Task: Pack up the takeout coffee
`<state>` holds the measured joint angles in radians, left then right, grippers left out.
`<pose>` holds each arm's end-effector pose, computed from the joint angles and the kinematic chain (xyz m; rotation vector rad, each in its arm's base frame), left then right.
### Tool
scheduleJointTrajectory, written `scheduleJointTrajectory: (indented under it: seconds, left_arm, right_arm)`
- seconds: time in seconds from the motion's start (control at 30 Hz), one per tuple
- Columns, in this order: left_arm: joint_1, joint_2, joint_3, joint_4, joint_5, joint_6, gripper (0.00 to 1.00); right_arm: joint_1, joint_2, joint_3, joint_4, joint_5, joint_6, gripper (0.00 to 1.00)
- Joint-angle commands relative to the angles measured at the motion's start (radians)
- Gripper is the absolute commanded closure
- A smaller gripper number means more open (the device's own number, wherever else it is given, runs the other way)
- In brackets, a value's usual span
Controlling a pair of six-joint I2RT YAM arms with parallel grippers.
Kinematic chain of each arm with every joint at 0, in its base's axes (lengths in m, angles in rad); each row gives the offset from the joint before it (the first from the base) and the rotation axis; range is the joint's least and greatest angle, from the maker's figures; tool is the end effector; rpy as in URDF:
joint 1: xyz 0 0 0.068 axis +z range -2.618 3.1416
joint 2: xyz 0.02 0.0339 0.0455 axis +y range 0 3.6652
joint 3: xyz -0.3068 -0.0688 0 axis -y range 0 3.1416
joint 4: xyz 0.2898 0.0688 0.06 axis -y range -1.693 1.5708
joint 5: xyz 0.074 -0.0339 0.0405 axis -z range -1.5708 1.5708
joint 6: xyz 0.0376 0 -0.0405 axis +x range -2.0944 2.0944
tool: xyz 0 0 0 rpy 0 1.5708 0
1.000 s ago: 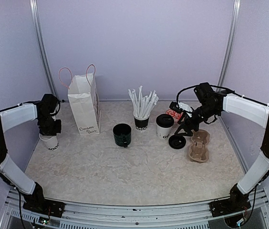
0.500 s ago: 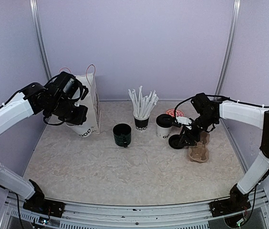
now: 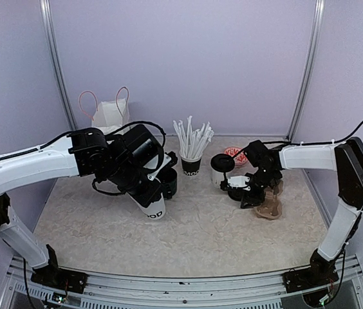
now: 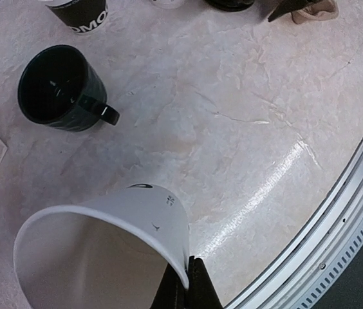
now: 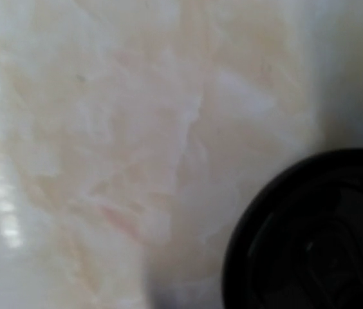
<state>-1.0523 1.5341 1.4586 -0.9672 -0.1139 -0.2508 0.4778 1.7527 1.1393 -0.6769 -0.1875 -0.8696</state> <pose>0.1813 -0.3091 0.3619 0.9913 2.4439 -0.3128 0.3322 0.1799 0.1909 -1.7918 2.1845 0.1829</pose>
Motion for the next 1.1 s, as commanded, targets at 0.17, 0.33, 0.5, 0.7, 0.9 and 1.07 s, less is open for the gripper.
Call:
scheduleJointTrajectory:
  seconds: [0.17, 0.33, 0.5, 0.7, 0.9, 1.07]
  left_arm:
    - [-0.08, 0.11, -0.003, 0.124, 0.034, 0.081, 1.0]
    - [-0.108, 0.193, -0.005, 0.131, 0.004, 0.101, 1.0]
    - [-0.117, 0.225, -0.026, 0.168, 0.003, 0.117, 1.0]
    - [-0.117, 0.219, -0.058, 0.199, 0.012, 0.123, 0.94]
    - [-0.117, 0.213, -0.079, 0.202, 0.008, 0.122, 0.88]
    - [-0.118, 0.199, -0.083, 0.208, -0.002, 0.119, 0.79]
  right_arm:
    - [0.008, 0.046, 0.013, 0.044, 0.072, -0.025, 0.49]
    - [0.008, 0.063, 0.032, 0.046, 0.072, -0.031, 0.49]
    - [0.008, 0.093, 0.052, 0.047, 0.074, -0.038, 0.5]
    - [0.008, 0.118, 0.073, 0.044, 0.067, -0.048, 0.6]
    - [0.01, 0.141, 0.098, 0.031, 0.052, -0.038, 0.79]
    - [0.014, 0.138, 0.098, 0.021, 0.051, -0.028, 0.89]
